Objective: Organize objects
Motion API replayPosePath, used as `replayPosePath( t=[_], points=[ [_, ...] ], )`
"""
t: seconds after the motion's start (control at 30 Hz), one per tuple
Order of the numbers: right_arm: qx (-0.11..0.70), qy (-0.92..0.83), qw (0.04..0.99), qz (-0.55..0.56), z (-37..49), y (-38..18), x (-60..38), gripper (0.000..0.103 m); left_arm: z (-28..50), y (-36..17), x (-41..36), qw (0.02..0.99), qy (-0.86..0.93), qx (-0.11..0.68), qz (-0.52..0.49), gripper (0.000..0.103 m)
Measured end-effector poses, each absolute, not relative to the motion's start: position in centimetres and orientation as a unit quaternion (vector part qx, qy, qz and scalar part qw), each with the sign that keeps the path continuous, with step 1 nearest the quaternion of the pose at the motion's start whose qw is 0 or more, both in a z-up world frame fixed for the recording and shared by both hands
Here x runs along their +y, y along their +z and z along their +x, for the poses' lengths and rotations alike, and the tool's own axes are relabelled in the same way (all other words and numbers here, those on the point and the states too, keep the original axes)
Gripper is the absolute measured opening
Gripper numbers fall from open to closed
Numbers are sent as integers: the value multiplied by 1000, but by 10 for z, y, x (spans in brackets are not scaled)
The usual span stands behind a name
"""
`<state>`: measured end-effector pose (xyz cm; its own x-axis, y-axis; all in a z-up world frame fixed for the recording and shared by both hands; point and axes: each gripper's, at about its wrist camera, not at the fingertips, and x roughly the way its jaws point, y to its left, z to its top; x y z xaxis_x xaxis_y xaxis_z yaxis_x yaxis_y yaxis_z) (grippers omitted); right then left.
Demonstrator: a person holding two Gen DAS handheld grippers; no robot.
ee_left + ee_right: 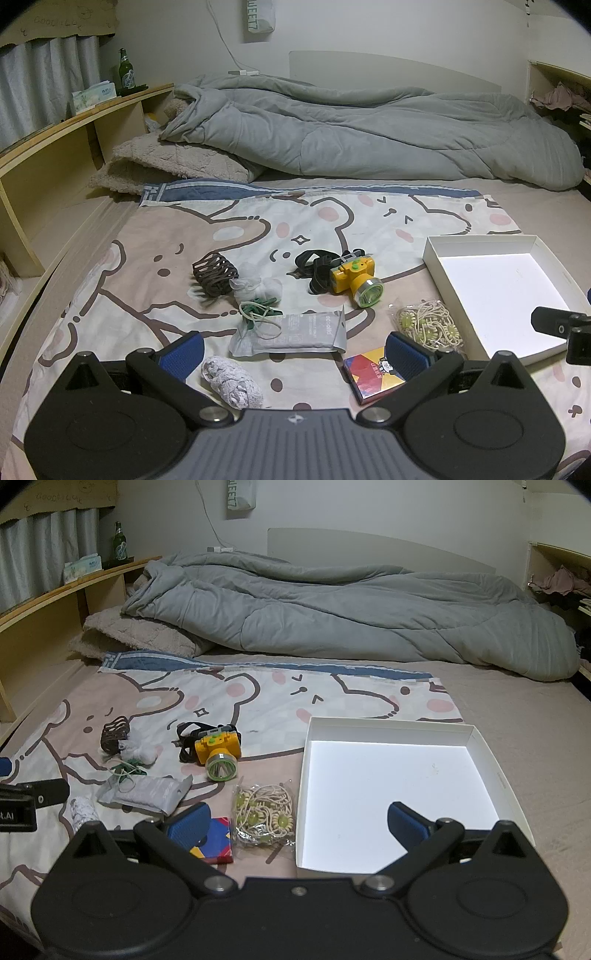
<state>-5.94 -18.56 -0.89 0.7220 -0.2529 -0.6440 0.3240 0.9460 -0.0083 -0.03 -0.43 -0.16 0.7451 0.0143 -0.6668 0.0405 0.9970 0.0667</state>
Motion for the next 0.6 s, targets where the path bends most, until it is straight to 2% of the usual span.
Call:
replayPosePath(
  t=[0.6],
  points=[
    [340, -157, 926, 52, -59, -10, -184, 103, 1, -3, -5, 933, -10, 357, 40, 103]
  ],
)
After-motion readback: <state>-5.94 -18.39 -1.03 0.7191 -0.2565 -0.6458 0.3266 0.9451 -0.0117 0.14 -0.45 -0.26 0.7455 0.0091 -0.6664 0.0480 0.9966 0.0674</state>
